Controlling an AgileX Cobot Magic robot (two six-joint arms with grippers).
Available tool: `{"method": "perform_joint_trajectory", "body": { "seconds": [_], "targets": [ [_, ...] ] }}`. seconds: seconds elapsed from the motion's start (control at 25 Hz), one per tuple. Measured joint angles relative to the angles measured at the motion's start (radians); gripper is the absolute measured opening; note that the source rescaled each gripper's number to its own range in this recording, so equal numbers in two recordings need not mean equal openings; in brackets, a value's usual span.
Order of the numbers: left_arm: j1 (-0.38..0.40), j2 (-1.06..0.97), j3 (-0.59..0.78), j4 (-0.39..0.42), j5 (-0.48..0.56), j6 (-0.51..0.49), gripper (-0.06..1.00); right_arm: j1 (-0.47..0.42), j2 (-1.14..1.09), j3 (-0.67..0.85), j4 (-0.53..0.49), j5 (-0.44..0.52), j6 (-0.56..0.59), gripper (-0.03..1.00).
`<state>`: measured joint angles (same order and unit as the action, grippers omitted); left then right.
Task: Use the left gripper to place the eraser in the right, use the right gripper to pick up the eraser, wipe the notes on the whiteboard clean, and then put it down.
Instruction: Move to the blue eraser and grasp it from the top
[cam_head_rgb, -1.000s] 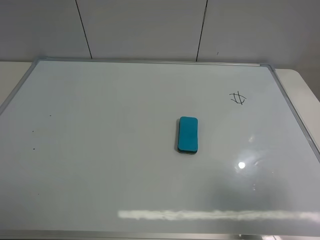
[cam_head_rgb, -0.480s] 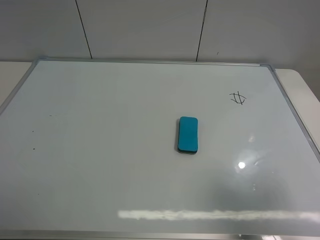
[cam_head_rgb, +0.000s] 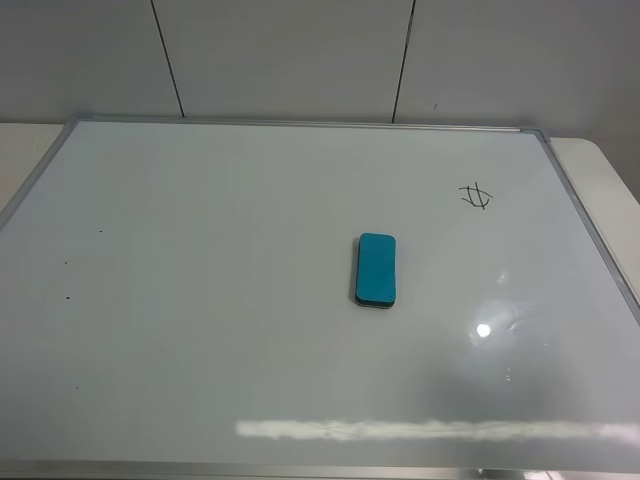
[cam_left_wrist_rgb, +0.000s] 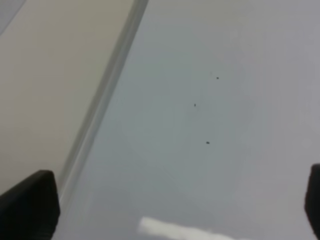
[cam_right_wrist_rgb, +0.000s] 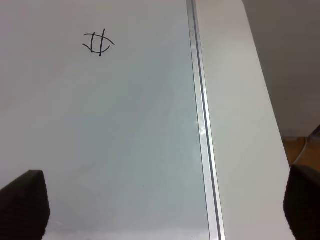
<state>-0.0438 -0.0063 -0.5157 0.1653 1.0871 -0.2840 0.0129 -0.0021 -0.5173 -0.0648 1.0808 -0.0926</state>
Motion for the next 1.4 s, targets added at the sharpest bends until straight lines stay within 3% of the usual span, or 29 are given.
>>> {"method": "perform_joint_trajectory", "body": {
  "seconds": [1.4],
  "targets": [
    [0.0,0.0,0.002,-0.012,-0.014,0.023,1.0,0.0,0.0,0.0,0.0,0.0,0.0,0.86]
  ]
}}
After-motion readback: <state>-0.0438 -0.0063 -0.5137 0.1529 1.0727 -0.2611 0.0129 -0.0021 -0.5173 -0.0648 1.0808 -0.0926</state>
